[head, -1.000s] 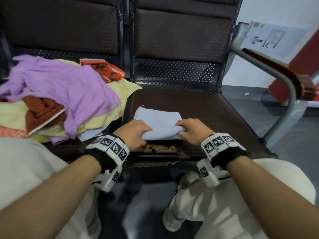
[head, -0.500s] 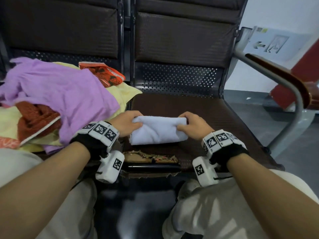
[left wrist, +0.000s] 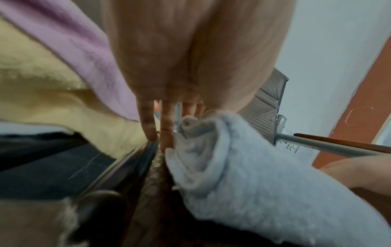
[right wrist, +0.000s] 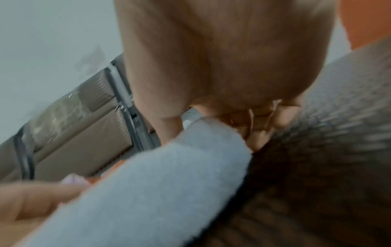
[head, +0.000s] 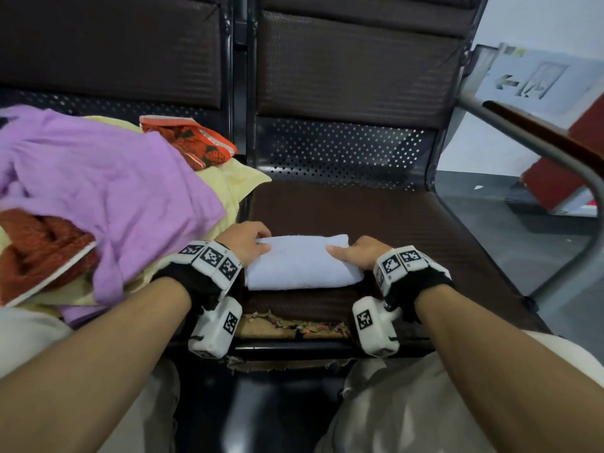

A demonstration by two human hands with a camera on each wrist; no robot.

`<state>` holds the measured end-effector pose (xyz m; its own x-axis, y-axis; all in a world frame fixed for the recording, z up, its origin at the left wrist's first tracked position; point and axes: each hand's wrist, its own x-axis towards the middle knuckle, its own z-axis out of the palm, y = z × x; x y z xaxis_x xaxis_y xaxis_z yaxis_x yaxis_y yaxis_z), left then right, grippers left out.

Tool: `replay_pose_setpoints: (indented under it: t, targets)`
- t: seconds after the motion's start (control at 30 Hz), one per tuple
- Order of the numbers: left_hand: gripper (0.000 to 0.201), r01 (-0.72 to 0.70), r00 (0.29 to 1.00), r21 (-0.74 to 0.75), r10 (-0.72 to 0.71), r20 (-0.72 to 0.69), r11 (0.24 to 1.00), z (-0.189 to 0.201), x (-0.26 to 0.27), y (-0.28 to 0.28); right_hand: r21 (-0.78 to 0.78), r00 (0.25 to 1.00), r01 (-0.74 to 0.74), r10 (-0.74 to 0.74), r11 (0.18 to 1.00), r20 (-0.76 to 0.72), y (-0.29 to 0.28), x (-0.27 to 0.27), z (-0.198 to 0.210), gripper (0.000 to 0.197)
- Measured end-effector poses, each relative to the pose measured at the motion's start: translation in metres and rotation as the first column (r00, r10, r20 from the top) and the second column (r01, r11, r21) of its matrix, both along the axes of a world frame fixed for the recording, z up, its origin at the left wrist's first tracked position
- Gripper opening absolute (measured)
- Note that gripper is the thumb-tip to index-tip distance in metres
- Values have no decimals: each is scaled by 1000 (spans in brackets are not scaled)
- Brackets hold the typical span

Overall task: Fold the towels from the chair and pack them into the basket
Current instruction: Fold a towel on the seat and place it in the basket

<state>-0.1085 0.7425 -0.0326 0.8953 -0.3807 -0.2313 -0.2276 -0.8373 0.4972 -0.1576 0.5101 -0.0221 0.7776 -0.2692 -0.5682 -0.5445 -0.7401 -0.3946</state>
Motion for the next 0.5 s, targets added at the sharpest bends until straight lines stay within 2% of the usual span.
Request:
replay_pose_setpoints:
  t: [0.07,0.13,0.23,0.3,0.37,0.5]
  targets:
    - [41,5,1000,50,-6,3,999,4,-1,-3,81,997,-60,56,995,52,2,3,11,64]
    - [63,35,999,-49,-36,-16,998,14,-2,-5,181,963,-155,107,971,246,7,4,31,37]
    - [113,137,989,-315,-146,-7,939,47,-8,-9,164,834,-260,136,952,535,19,-3,72,26]
    - [127,167,984,-413,-176,17,895,74,-14,-12,109,732,-369,217,923,646,30,-14,106,29]
    - [117,172,985,-467,-162,63,867,101,-21,-13,21,638,-425,283,905,717,37,-28,138,31]
    - [44,278,949,-415,-182,257,867,152,-48,-16,-120,513,-346,294,931,807,34,-68,195,36]
